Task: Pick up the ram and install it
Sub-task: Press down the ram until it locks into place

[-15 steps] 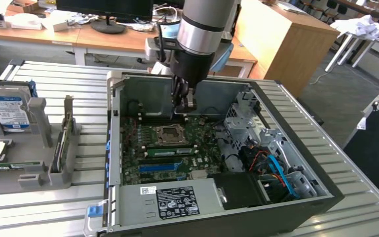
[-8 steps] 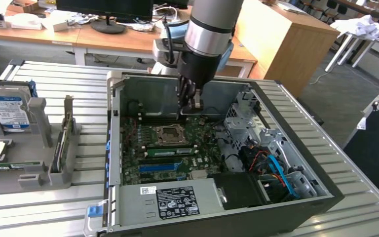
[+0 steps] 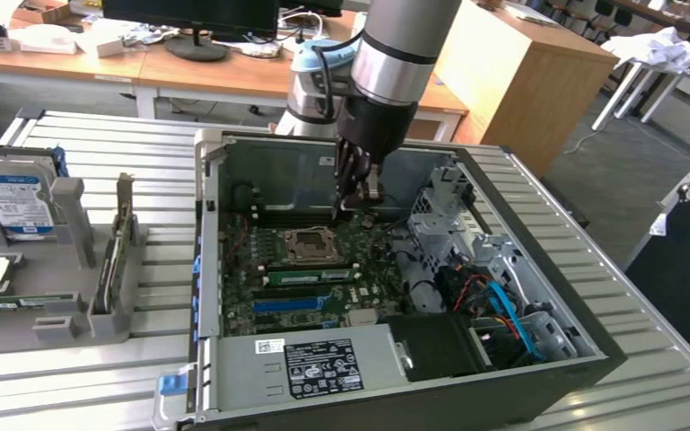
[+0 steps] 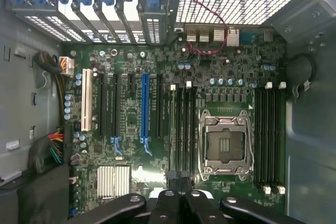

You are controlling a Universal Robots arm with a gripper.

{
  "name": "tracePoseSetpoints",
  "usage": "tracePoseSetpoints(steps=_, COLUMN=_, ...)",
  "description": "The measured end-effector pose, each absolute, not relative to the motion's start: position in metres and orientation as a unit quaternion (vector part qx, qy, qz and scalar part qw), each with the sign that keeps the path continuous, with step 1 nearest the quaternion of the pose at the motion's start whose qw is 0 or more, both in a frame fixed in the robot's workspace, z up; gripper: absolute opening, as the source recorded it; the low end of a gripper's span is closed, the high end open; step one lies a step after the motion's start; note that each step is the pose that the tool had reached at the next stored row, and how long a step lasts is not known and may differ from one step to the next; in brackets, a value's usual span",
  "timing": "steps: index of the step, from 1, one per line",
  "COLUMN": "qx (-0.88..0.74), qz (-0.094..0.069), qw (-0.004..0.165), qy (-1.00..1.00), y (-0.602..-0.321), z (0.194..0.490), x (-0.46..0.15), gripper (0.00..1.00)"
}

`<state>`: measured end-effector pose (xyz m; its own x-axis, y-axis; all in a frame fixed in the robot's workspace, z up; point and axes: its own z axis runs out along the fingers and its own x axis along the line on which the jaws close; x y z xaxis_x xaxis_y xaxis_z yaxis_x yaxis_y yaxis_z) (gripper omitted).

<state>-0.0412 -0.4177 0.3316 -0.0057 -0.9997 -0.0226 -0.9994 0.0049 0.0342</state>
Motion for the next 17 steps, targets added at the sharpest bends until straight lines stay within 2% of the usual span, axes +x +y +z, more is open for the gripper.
tracePoseSetpoints(steps=17, qx=0.698, qz=-0.02, qw=0.004, qy=-0.715, y=-0.4178, z=0.3316, x=-0.0406, gripper=0.11)
